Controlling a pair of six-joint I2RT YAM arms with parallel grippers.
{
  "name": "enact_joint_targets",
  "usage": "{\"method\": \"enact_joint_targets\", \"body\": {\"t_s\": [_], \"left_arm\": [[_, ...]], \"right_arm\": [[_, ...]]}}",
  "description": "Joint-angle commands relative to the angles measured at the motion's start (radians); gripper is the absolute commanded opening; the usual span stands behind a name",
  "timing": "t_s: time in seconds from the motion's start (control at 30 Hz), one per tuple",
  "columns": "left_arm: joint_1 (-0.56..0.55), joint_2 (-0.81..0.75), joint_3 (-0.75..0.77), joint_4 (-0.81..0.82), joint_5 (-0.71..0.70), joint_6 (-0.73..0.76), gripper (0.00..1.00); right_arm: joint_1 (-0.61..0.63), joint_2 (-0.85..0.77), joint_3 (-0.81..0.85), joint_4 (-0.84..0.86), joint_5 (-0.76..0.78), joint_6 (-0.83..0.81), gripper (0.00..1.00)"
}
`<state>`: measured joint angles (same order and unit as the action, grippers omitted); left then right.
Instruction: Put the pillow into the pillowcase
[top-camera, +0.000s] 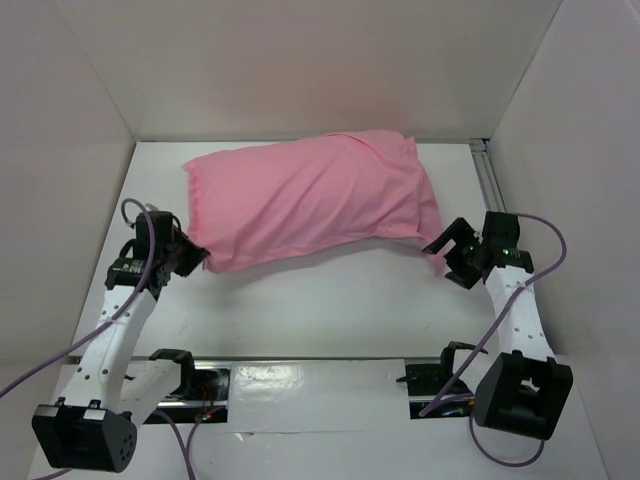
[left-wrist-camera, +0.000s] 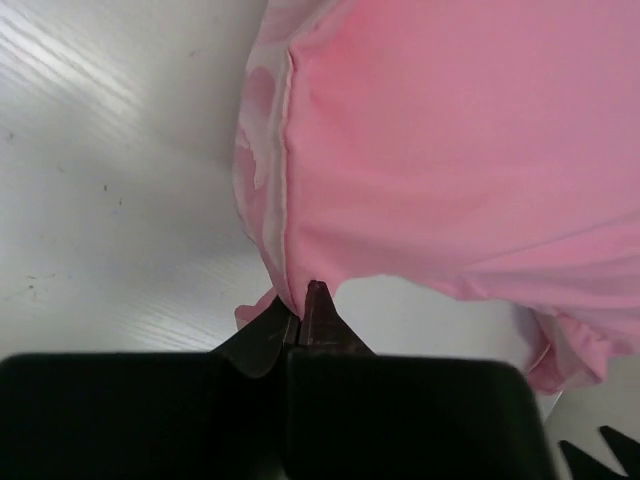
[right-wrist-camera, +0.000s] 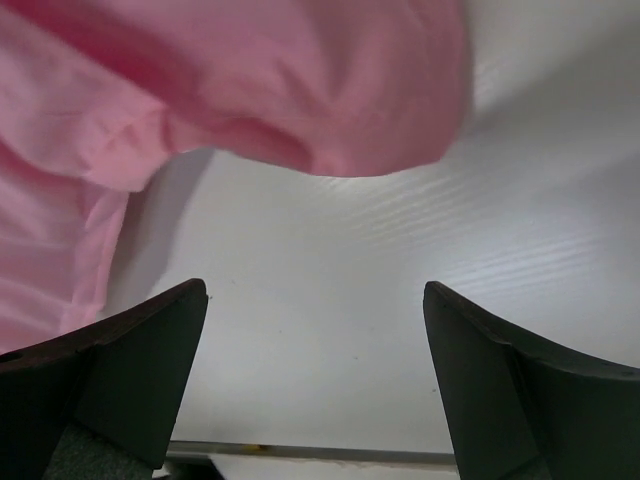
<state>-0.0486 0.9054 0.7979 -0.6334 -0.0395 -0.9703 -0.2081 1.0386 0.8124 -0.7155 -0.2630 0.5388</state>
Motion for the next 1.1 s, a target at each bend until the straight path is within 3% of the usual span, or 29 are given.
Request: {"method": "enact_joint_targets", "body": {"t_s": [0.0,0.23,0.37,0.47,0.7,1.07], "left_arm": [[0.038,-0.04,0.133,0.037,-0.019,0.012,0.0],[0.038,0.019,0.212,0.038,-0.034,0.021,0.0],[0.038,0.029,0.19,0.06,-0.013,0.021,0.0],[0.038,0.039,0.19,0.06,0.007,0.021,0.0],[0.006,0.059,0.219,0.06,0.007,0.021,0.0],[0.006,0.05,0.219,0.06,0.056,0.05,0.0]], "right_arm": [[-0.074,-0.052,-0.131,0.178,-0.14,0.173,0.96],[-0.172,-0.043,-0.352,0.525,-0.308,0.55,0.95],[-0.212,-0.002,-0.427,0.664,-0.326,0.628,0.94],[-0.224,0.026,-0.504,0.867,-0.392,0.735,0.93],[-0.224,0.026,-0.415,0.826,-0.302,0.733,0.93],[-0.224,0.175,-0.484,1.004,-0.263,0.819,0.94]]}}
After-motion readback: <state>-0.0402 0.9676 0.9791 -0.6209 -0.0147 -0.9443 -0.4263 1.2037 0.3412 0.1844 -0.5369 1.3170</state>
